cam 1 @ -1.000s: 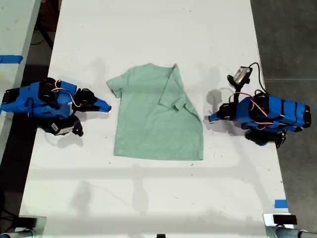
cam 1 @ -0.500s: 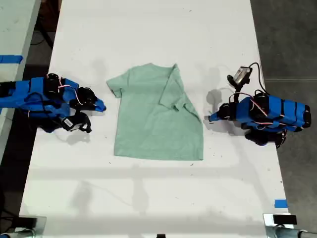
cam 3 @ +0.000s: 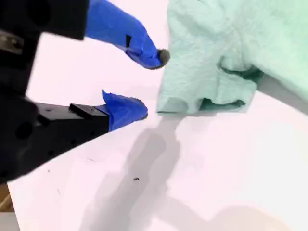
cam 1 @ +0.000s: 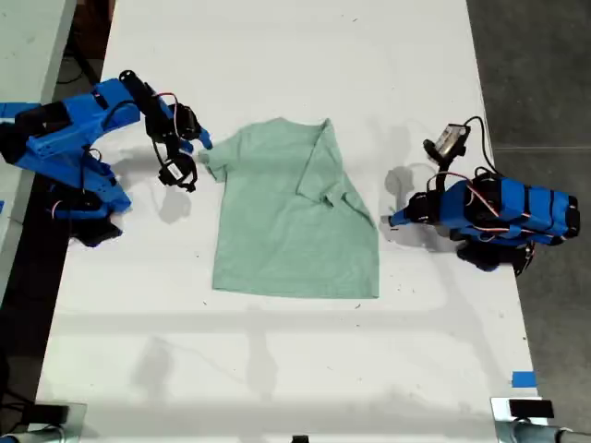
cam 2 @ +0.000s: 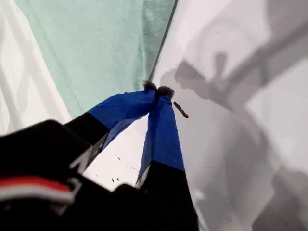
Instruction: Fold t shirt
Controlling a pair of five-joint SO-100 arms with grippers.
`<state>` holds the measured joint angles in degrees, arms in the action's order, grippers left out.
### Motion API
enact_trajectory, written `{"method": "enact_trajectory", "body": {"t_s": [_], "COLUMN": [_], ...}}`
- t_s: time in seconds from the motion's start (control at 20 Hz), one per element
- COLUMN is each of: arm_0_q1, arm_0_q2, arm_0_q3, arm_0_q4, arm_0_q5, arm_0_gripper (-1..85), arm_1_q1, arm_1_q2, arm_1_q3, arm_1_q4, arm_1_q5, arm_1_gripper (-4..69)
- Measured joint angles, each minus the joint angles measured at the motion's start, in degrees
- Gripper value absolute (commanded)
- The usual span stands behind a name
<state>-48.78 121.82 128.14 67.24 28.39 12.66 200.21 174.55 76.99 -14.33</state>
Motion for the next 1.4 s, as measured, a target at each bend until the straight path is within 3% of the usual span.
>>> {"method": "enact_trajectory", "body": {"t_s": [0.15,0.5,0.6,0.7,1.0,1.4], "arm_0_q1": [-3.7,-0.2,-1.1,-2.1,-2.0,9.4], "arm_0_q2": [-10.8,-22.3,-23.4,-24.9,-30.2,-17.1], "arm_0_q3": [-3.0,-7.6,-6.2,-6.2,-9.9,-19.9], "arm_0_q4": [-1.1,-3.3,-4.0,-4.5,-3.3,3.5], "arm_0_q5": [4.7,-0.9,-1.5,-1.8,-1.9,-2.3], "arm_0_gripper": [16.4,14.7,10.7,-0.3,-0.3,-0.3], "arm_1_q1": [0.0,-0.4,-0.3,-0.3,-0.3,-0.3], "arm_1_q2": [0.0,0.0,0.0,0.0,0.0,0.0], "arm_1_q3": [0.0,0.0,0.0,0.0,0.0,0.0], "arm_1_q4": [0.0,0.0,0.0,0.0,0.0,0.0], "arm_1_q5": [0.0,0.0,0.0,0.0,0.0,0.0], "arm_1_gripper": [-0.2,-0.2,-0.2,-0.2,-0.1,-0.1]}}
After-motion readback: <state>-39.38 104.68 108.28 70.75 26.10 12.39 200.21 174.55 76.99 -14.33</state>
